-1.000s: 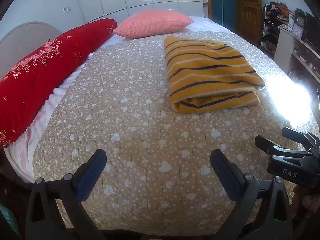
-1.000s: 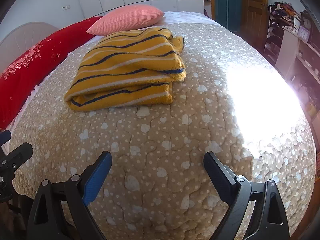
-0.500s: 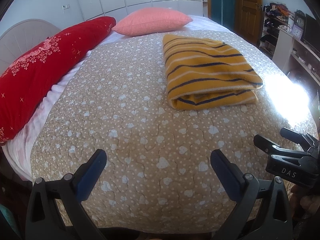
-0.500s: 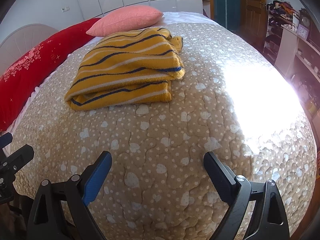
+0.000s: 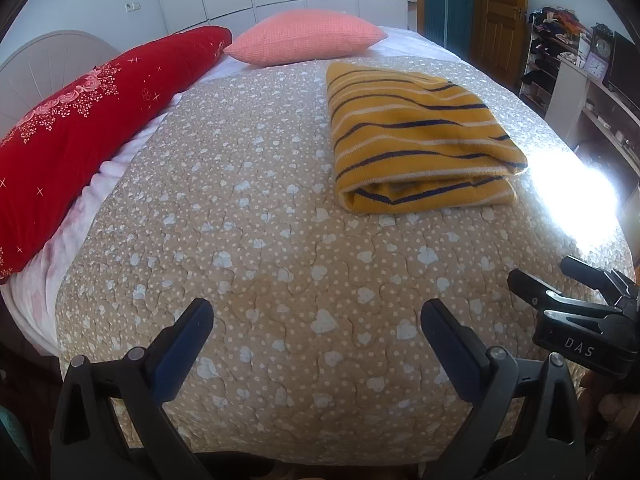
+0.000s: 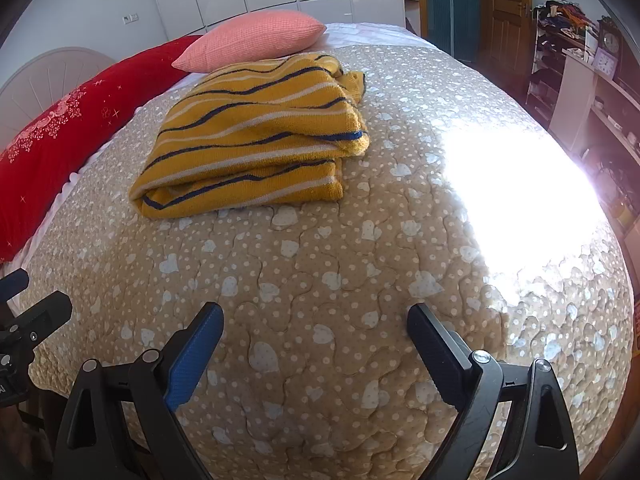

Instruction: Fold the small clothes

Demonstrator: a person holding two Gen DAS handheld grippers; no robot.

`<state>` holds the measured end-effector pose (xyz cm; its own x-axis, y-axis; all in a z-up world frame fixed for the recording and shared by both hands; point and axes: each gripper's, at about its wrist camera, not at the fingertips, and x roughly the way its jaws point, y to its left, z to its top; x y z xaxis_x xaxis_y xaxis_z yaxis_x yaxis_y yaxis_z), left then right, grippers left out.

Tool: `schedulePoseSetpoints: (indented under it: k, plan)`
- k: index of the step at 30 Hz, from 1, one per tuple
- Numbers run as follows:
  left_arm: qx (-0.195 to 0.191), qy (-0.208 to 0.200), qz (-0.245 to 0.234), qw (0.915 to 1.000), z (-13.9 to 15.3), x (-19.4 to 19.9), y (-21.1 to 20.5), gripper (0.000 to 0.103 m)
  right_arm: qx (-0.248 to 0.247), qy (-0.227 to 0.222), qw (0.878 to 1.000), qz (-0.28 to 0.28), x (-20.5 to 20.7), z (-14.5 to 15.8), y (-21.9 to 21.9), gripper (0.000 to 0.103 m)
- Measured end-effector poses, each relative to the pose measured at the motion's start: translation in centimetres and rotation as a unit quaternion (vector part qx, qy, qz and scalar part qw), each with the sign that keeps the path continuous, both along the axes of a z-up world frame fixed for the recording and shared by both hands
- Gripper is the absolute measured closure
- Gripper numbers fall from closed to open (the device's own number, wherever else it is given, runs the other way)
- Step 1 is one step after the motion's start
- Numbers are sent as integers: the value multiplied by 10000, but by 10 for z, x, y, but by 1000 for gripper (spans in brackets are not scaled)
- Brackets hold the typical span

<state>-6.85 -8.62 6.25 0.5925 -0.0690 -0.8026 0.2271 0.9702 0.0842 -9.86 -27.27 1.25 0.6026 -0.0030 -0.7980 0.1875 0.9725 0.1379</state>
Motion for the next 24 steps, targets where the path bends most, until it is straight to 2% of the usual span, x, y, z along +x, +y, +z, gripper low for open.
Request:
schedulePoseSetpoints:
  k: [24]
  plan:
    - [-50,118,-41,9999,-3,0,-2,0,-36,-19,10000,-13,-3,3,4,7]
